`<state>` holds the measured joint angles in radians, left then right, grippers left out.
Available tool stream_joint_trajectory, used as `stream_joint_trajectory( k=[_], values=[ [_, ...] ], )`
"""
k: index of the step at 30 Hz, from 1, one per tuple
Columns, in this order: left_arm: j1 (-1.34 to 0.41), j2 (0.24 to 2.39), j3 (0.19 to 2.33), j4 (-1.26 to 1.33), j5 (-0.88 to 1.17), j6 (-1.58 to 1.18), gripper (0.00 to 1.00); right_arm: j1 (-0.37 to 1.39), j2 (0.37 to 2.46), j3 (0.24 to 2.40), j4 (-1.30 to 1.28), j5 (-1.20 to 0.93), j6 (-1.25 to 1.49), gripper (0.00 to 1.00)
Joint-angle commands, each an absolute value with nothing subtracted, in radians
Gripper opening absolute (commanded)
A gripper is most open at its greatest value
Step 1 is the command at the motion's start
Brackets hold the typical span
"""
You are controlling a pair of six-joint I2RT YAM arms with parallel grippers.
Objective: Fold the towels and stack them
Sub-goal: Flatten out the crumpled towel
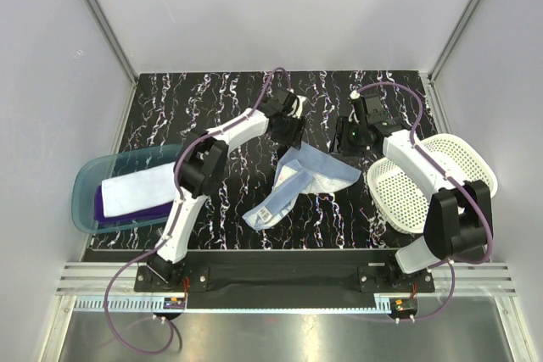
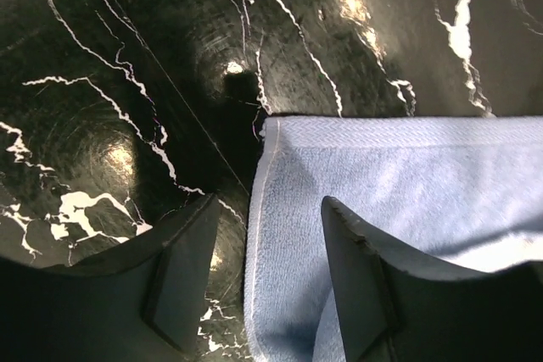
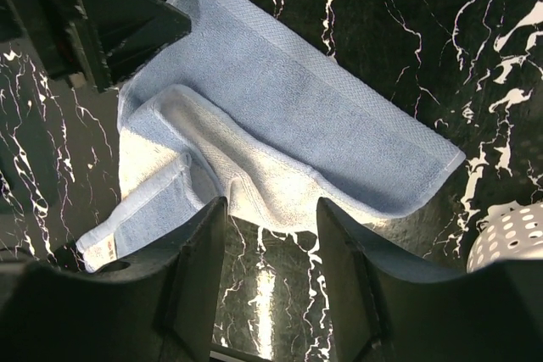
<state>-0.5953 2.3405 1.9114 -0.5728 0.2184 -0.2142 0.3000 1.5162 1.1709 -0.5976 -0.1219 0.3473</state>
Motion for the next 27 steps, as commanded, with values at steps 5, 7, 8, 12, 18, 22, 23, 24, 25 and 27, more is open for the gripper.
stream_joint_trajectory(
  k=[5,7,8,12,18,22,23,24,25,27],
  values=[
    [-0.643,2.372,1.911,-0.597,0.092,-0.281,0.46,0.296,1.505,1.181,-0.554,-0.117,0.319,0.53],
    [-0.647,2.349,1.876,-0.6,0.071,-0.293,0.37,0.296,1.506,1.181,-0.555,-0.115,0.319,0.53],
    [-0.65,2.338,1.861,-0.594,0.057,-0.31,0.3,0.296,1.508,1.183,-0.557,-0.114,0.321,0.53],
    [-0.663,2.254,1.738,-0.534,0.026,-0.339,0.07,0.296,1.505,1.184,-0.555,-0.123,0.331,0.53],
    [-0.623,2.099,1.565,-0.563,-0.1,-0.386,0.0,0.296,1.54,1.196,-0.543,-0.176,0.35,0.54],
    [-0.572,1.959,1.399,-0.522,-0.114,-0.423,0.0,0.295,1.595,1.21,-0.512,-0.233,0.335,0.55],
    [-0.56,1.938,1.378,-0.519,-0.117,-0.428,0.0,0.296,1.607,1.222,-0.506,-0.242,0.33,0.56],
    [-0.555,1.899,1.344,-0.514,-0.117,-0.431,0.0,0.296,1.641,1.232,-0.499,-0.244,0.328,0.56],
    [-0.552,1.887,1.333,-0.505,-0.109,-0.433,0.0,0.296,1.661,1.242,-0.5,-0.244,0.322,0.56],
    [-0.548,1.858,1.324,-0.496,-0.095,-0.426,0.09,0.296,1.73,1.288,-0.506,-0.25,0.308,0.55]
  ],
)
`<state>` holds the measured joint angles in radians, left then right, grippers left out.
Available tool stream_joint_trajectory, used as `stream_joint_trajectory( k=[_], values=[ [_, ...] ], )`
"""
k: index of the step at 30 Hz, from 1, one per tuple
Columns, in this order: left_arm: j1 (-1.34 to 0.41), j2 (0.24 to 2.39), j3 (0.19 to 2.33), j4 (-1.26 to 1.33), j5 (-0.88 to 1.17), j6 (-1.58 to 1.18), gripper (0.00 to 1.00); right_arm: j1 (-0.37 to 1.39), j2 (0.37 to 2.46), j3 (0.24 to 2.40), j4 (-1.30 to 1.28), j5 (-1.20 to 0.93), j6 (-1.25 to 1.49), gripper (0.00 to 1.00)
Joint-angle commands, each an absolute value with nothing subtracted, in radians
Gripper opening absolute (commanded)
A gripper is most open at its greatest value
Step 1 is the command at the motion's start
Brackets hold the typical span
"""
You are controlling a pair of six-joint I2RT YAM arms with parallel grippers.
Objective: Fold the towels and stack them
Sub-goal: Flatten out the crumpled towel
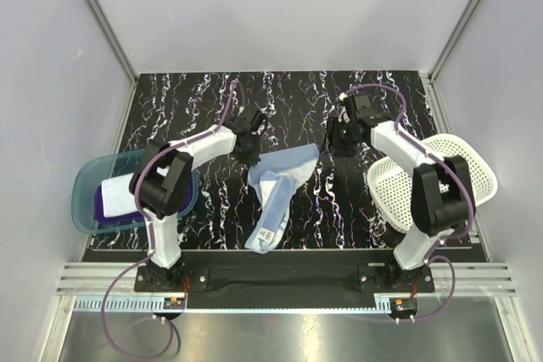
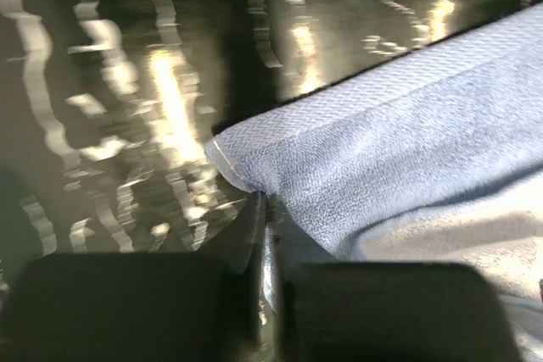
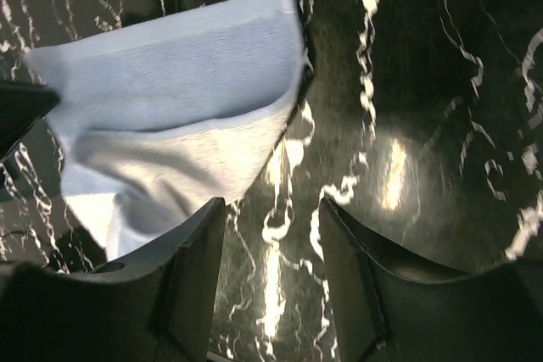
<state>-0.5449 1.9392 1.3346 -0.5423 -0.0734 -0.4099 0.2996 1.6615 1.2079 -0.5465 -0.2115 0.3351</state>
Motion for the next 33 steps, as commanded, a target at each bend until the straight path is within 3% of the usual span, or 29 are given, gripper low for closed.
stream_joint_trajectory(
  k=[1,5,8,16,33],
  values=[
    [-0.548,1.852,1.322,-0.491,-0.094,-0.423,0.27,0.296,1.75,1.304,-0.506,-0.247,0.295,0.55],
    [-0.528,1.845,1.353,-0.521,-0.107,-0.411,0.51,0.296,1.857,1.405,-0.525,-0.256,0.227,0.52],
    [-0.491,1.855,1.359,-0.529,-0.1,-0.403,0.56,0.296,1.936,1.462,-0.537,-0.256,0.19,0.51],
    [-0.451,1.92,1.381,-0.497,0.034,-0.351,0.55,0.296,2.062,1.566,-0.526,-0.268,0.132,0.48],
    [-0.442,2.022,1.407,-0.52,0.017,-0.394,0.48,0.299,2.146,1.563,-0.489,-0.296,0.115,0.46]
  ],
)
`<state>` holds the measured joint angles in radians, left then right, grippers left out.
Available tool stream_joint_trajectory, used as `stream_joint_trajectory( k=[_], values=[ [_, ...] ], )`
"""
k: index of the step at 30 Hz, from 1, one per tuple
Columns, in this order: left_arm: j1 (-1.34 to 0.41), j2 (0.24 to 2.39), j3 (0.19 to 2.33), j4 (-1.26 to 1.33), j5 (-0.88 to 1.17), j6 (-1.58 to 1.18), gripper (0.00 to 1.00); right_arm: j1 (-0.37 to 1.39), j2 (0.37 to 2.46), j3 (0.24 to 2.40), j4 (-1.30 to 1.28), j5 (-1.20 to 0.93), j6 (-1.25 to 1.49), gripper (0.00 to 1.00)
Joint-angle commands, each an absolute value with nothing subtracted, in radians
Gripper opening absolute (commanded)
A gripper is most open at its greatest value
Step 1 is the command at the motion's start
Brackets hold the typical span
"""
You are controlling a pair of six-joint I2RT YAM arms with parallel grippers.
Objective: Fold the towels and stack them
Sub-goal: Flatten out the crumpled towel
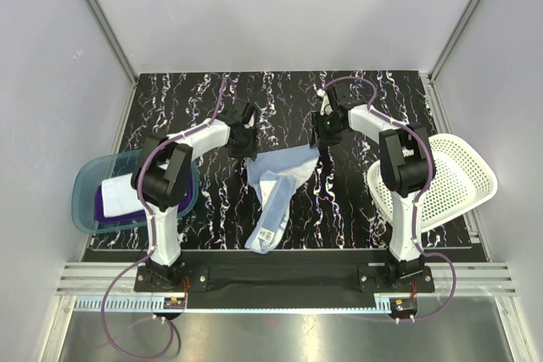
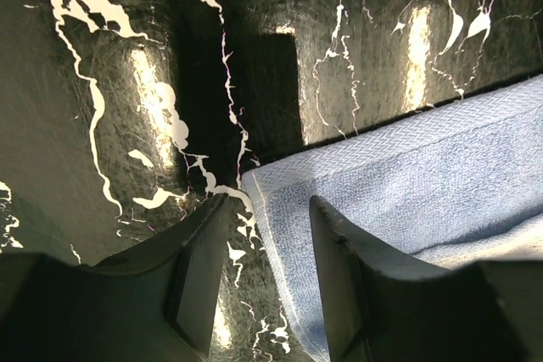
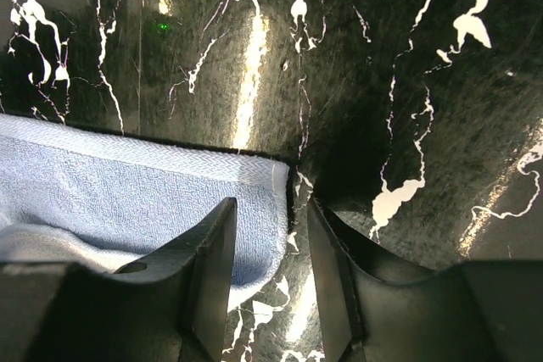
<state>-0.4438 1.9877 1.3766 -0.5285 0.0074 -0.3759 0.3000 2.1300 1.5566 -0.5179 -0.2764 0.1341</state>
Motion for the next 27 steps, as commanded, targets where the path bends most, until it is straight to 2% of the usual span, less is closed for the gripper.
stream_joint_trajectory(
  k=[1,9,12,15,16,18,19,20,27],
  values=[
    [-0.439,2.025,1.408,-0.522,0.014,-0.397,0.48,0.298,2.146,1.563,-0.491,-0.295,0.117,0.46],
    [-0.442,2.062,1.422,-0.525,0.023,-0.406,0.42,0.308,2.152,1.551,-0.485,-0.287,0.132,0.4],
    [-0.44,2.072,1.425,-0.534,0.02,-0.413,0.35,0.313,2.152,1.539,-0.476,-0.29,0.138,0.38],
    [-0.44,2.079,1.424,-0.537,0.032,-0.414,0.22,0.314,2.152,1.528,-0.469,-0.291,0.147,0.33],
    [-0.442,2.083,1.427,-0.537,0.044,-0.411,0.14,0.314,2.151,1.523,-0.469,-0.296,0.149,0.28],
    [-0.44,2.082,1.431,-0.538,0.063,-0.403,0.05,0.314,2.152,1.525,-0.474,-0.296,0.156,0.18],
    [-0.44,2.076,1.434,-0.541,0.075,-0.394,0.01,0.314,2.149,1.529,-0.477,-0.293,0.158,0.07],
    [-0.44,2.071,1.449,-0.545,0.08,-0.388,0.0,0.313,2.14,1.534,-0.488,-0.29,0.161,0.01],
    [-0.442,1.915,1.566,-0.642,0.11,-0.336,0.0,0.314,1.971,1.563,-0.537,-0.253,0.175,0.0]
  ],
)
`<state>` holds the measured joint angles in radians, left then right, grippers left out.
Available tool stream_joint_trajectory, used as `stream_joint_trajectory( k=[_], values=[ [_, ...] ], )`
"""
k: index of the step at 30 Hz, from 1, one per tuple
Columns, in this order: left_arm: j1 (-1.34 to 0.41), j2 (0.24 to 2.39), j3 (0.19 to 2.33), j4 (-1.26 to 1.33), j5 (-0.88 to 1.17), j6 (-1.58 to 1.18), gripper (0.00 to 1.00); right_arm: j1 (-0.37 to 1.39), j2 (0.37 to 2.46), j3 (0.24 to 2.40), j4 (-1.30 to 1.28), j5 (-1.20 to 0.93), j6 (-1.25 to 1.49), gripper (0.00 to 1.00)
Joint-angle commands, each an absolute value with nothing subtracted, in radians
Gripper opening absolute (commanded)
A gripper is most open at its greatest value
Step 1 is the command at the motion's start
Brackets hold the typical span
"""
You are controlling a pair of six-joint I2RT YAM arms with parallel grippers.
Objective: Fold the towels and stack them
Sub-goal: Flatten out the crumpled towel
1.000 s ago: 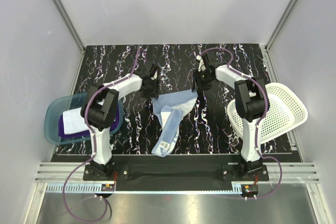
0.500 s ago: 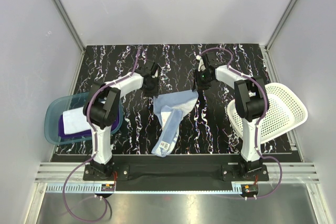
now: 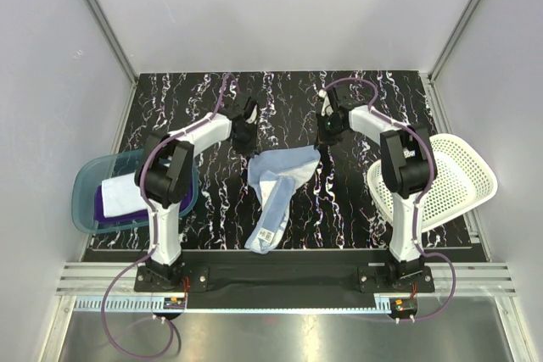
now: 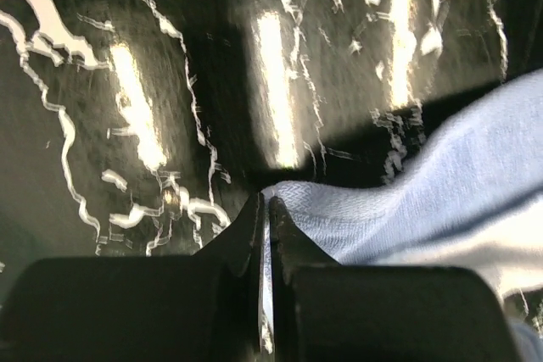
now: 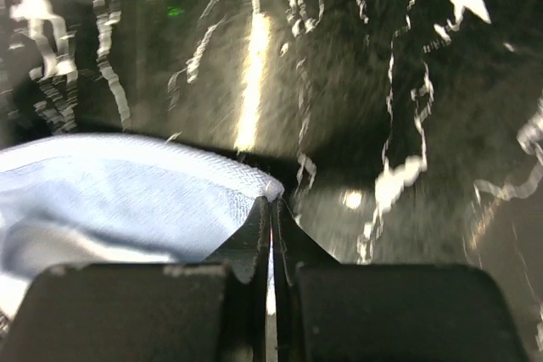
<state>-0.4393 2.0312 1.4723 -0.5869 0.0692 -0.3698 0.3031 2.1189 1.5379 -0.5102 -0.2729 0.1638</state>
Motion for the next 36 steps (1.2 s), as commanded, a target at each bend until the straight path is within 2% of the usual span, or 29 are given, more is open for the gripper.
stream_joint_trajectory(
  k=[1,8,19,23,27,32,36],
  values=[
    [-0.442,1.895,1.584,-0.661,0.109,-0.328,0.0,0.314,1.944,1.569,-0.543,-0.249,0.173,0.0],
    [-0.442,1.659,1.695,-0.775,0.167,-0.317,0.0,0.313,1.564,1.47,-0.47,-0.239,0.187,0.0],
    [-0.457,1.25,1.664,-0.651,0.394,-0.4,0.0,0.318,0.981,1.292,-0.348,-0.308,0.189,0.0],
    [-0.471,1.172,1.649,-0.62,0.474,-0.445,0.0,0.318,0.862,1.266,-0.347,-0.368,0.213,0.0],
    [-0.495,1.132,1.666,-0.669,0.466,-0.452,0.0,0.318,0.782,1.264,-0.342,-0.37,0.23,0.0],
    [-0.503,1.13,1.747,-0.713,0.449,-0.451,0.0,0.318,0.775,1.298,-0.342,-0.348,0.235,0.0],
    [-0.505,1.21,1.871,-0.843,0.338,-0.407,0.0,0.316,0.825,1.311,-0.299,-0.23,0.209,0.0]
  ],
)
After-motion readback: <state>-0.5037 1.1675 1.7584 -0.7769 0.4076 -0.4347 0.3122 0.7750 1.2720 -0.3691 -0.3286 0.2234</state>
